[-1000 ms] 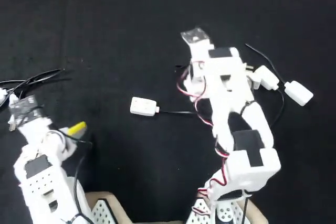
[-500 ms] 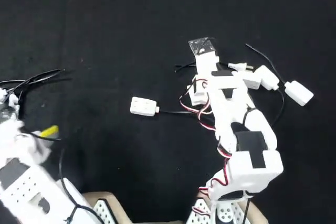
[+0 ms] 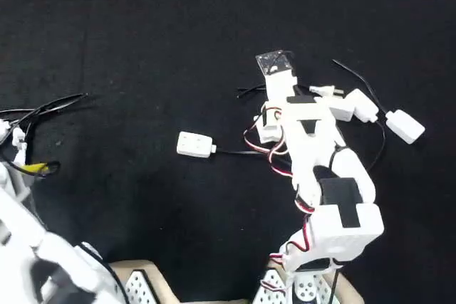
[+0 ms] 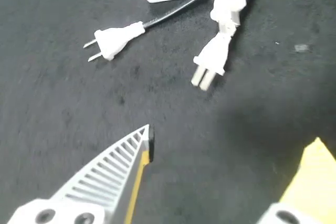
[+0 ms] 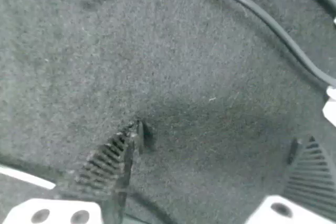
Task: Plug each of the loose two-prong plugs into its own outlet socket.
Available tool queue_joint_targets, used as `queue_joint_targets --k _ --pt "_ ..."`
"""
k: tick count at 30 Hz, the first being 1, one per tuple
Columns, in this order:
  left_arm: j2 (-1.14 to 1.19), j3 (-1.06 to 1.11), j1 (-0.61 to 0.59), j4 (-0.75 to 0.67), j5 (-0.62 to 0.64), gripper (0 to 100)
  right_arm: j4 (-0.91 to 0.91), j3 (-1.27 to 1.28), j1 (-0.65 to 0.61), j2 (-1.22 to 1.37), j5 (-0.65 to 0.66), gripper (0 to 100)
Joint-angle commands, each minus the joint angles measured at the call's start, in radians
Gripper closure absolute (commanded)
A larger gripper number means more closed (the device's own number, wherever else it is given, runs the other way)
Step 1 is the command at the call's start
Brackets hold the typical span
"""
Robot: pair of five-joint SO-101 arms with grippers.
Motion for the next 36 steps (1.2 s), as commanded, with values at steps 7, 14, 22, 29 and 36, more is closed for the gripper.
queue_joint_targets --k 7,14,22,29,36 --pt "0.512 -0.354 0.077 -0.147 -0.038 57 -0.02 -0.001 0.008 -0.045 -0.009 56.7" --pt "0.74 -0.513 0.157 -0.149 -0.04 57 -0.02 -0.001 0.008 -0.044 -0.009 56.7" --pt "1.031 -0.708 0.174 -0.144 -0.037 57 -0.021 -0.001 0.008 -0.044 -0.009 56.7" --pt "1.083 -0.785 0.156 -0.137 -0.034 60 -0.023 -0.002 0.008 -0.044 -0.009 56.7" --pt "1.0 -0.786 0.168 0.009 -0.04 92 -0.041 0.001 0.008 -0.044 -0.009 56.7"
